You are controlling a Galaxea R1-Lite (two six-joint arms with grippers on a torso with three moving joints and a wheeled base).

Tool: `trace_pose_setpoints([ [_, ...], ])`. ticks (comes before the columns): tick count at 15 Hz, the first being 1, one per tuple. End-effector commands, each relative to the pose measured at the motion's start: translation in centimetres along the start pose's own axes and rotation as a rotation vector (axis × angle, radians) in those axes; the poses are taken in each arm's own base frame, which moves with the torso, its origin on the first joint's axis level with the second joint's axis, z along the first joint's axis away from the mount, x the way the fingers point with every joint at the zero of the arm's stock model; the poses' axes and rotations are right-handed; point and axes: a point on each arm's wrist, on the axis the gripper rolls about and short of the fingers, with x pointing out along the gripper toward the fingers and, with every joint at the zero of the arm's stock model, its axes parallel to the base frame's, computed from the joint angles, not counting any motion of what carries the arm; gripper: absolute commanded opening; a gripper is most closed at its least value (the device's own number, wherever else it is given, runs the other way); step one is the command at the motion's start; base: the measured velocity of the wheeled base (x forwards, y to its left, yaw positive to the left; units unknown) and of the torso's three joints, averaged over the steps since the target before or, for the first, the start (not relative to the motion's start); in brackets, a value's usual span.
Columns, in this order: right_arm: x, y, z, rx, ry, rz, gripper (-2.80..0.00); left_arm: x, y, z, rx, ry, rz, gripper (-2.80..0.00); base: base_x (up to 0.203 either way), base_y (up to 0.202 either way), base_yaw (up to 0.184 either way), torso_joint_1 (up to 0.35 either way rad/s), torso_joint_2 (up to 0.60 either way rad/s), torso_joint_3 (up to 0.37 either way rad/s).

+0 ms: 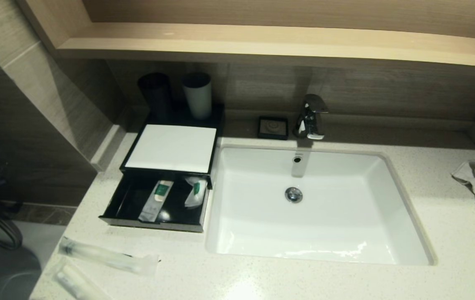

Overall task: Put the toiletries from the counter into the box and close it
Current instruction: Pick up the bathroom toiletry

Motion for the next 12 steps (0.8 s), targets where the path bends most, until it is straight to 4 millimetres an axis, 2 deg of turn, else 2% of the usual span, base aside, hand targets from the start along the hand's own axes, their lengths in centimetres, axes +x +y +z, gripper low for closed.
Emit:
trace_pose_setpoints([
  [1, 0.0, 0.0, 0.0, 0.0, 0.0, 0.0, -2.8, 0.4, 0.1, -0.1, 0.001, 0.001, 0.033, -2.8, 0.0, 0.0, 0.0, 0.0, 0.0, 0.0],
  [7, 0.0, 0.0, 0.0, 0.0, 0.0, 0.0, -2.8, 0.9, -0.1, 0.3, -0.002, 0.039, 0.027, -2.8, 0.0, 0.0, 0.0, 0.0, 0.0, 0.0],
  [12, 0.0, 0.0, 0.0, 0.0, 0.0, 0.0, -2.8, 2.4, -1.4, 1.2, 0.058, 0.087, -0.126, -2.8, 0.0, 0.0, 0.0, 0.0, 0.0, 0.0],
])
